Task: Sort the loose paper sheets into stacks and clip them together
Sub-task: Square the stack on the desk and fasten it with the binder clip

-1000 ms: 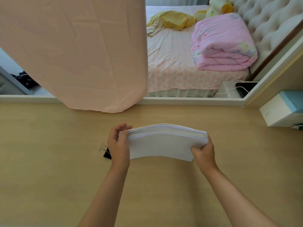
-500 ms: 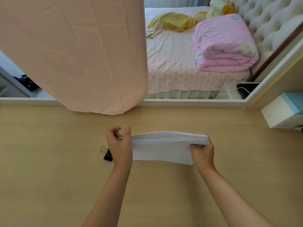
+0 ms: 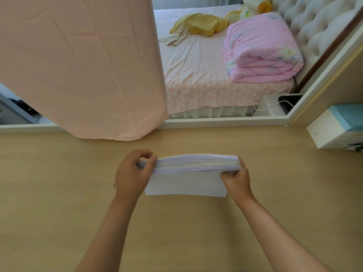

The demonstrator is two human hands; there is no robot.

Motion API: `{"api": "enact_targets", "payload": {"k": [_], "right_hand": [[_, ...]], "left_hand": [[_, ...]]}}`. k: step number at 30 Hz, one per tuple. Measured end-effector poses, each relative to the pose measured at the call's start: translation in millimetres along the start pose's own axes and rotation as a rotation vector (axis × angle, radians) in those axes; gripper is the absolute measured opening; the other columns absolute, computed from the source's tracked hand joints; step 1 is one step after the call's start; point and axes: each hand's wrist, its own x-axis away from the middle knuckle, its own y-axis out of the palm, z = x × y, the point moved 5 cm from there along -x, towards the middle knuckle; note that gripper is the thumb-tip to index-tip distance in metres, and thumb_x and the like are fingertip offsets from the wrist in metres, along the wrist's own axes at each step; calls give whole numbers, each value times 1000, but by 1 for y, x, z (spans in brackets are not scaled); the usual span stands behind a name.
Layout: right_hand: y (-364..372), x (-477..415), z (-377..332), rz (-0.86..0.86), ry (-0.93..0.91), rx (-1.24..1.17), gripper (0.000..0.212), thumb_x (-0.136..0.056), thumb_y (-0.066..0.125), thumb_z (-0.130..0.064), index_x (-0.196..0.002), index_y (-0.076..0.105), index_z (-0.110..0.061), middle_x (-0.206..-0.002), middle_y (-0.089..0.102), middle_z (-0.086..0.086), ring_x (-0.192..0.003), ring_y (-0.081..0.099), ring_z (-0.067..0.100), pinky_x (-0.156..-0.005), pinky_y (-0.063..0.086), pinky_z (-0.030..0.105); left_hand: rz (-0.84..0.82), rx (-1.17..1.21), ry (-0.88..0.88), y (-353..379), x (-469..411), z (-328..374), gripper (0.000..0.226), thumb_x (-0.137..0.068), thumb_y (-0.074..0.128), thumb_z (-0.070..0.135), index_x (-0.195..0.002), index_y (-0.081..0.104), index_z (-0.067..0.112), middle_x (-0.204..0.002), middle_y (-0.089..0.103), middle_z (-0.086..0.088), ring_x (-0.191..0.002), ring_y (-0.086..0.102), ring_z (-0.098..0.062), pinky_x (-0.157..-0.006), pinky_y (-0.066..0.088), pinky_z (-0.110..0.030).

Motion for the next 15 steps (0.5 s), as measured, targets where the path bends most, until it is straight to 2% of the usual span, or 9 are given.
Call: {"api": "enact_targets", "payload": {"k": [2,5,8,11,13,15], "right_hand": [[-1,-3,3,-5,1,-8,40,-72,53,16,-88,59,-20,-77,57,4,-70,51,8,-63,41,18],[0,-6,6,-37,3,-3,35,-71,53,16,-86,58,-15,-76,58,4,-70,50,10,-63,40,21],[3,-7,3,-18,0,-8,25,-67,52,1,-84,58,-15,-74,57,-7,-67,50,2,-61,40,16],[3,-10,2,-17,-4,-32,27,-63,49,-5,-84,58,-18,-74,58,-14,-68,52,-1,-62,41,13],[3,-10,5,-39,-6,-32,30,-63,49,-3,-85,58,-21,-73,58,-17,-69,52,2,-62,41,14],[3,-10,14,-57,6,-18,32,-63,49,-4,-89,59,-19,-73,57,-15,-68,52,5,-61,42,16]], "left_hand": [[69,103,-93,1,-2,-9,9,-89,70,31,-95,69,26,-94,69,15,-86,61,-3,-76,45,-22],[126,609,-375,10,0,-35,31,-94,46,40,-94,67,18,-84,67,3,-80,61,-16,-75,42,-35],[79,713,-533,26,11,-45,51,-101,27,49,-83,62,17,-72,64,6,-63,60,-6,-64,40,-29],[124,897,-742,36,17,-47,63,-103,22,51,-64,64,23,-55,61,13,-50,59,-2,-62,39,-25],[158,922,-779,37,16,-52,75,-104,21,50,-51,68,26,-52,61,14,-49,59,-1,-61,40,-24],[194,950,-788,39,18,-52,73,-105,22,45,-51,68,28,-52,61,16,-50,57,2,-63,40,-21]]}}
